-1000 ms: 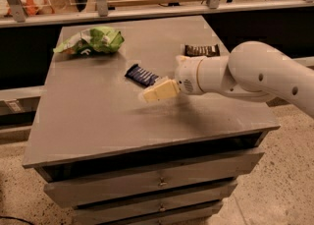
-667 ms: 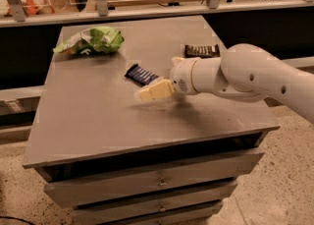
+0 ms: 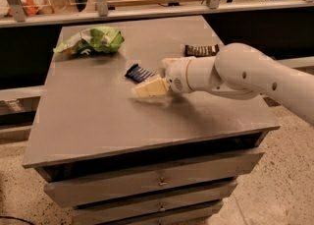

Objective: Pick rxbar blueberry

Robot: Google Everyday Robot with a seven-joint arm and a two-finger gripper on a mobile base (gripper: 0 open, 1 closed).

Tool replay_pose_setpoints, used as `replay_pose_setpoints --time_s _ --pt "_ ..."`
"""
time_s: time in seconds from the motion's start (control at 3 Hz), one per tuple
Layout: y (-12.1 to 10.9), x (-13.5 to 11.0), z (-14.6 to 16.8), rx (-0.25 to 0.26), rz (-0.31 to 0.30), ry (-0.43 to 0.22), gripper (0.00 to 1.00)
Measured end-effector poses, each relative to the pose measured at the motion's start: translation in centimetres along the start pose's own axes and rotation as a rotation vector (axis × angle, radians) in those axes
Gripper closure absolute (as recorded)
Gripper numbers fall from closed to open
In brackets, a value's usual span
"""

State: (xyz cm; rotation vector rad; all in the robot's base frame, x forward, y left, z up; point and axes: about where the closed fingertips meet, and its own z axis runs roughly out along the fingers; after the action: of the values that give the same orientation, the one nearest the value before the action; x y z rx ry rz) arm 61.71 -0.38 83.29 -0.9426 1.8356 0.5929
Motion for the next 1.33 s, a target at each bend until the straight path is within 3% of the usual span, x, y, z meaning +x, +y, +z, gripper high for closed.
replay_pose_setpoints --time_s 1.0,1.33 --pt "0.3 -1.0 1.0 -0.031 -0.038 -0.019 0.88" --pt "1.4 -3.7 1.0 -0.083 -0.059 -0.075 1.0"
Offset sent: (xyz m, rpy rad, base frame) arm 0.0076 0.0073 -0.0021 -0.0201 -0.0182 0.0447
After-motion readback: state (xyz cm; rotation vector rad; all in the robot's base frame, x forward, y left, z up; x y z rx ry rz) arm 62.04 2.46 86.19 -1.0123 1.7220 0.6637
